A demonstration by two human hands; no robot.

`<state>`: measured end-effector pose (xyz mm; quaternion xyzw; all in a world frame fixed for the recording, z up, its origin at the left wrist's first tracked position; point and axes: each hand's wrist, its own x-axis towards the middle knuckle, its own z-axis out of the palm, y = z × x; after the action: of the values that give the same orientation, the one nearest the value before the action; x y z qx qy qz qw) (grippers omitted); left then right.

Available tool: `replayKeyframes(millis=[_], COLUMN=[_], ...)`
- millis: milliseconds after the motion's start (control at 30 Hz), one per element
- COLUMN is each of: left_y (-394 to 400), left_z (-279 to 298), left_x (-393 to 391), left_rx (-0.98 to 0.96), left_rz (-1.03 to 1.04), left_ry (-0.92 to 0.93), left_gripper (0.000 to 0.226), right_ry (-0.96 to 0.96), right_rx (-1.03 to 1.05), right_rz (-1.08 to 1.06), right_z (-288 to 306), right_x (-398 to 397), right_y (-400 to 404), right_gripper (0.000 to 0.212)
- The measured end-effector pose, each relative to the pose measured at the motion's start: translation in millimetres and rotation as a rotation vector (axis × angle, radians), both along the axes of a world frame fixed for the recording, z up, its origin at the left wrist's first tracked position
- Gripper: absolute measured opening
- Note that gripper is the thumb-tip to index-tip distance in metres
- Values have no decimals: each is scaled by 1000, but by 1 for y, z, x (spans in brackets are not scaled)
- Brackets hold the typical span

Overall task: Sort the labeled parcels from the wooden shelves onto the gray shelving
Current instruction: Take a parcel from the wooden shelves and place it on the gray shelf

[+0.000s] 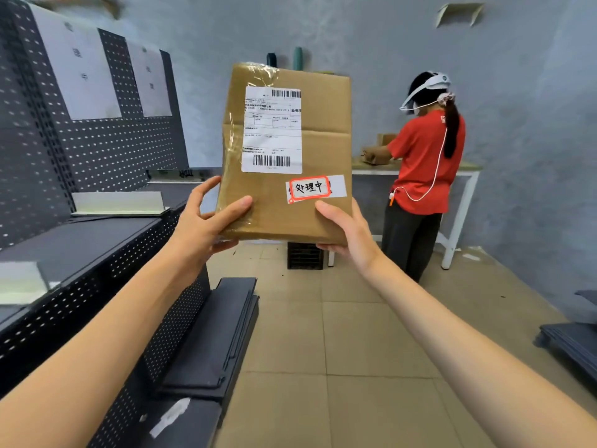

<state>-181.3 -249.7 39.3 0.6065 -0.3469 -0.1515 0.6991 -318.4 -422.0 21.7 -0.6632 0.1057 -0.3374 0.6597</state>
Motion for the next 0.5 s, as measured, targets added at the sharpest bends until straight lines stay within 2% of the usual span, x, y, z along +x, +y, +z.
replayKeyframes(millis=[67, 200, 333, 500], left_y=[-29, -82, -133, -195], left_z=[6, 10, 2, -13], left_x=[32, 90, 135, 185], left_rx=[-15, -29, -10, -15], left_rz=[-21, -26, -21, 49], left_ry=[9, 0, -1, 11], left_gripper=[72, 73, 70, 73], right_ry=[-17, -31, 16, 20], right_rx=[-13, -25, -11, -12], right_rz=[-25, -49, -51, 19], right_z=[10, 15, 6, -10], right_x=[30, 84, 130, 192], right_y=[-26, -75, -128, -202], right_gripper=[51, 58, 51, 64])
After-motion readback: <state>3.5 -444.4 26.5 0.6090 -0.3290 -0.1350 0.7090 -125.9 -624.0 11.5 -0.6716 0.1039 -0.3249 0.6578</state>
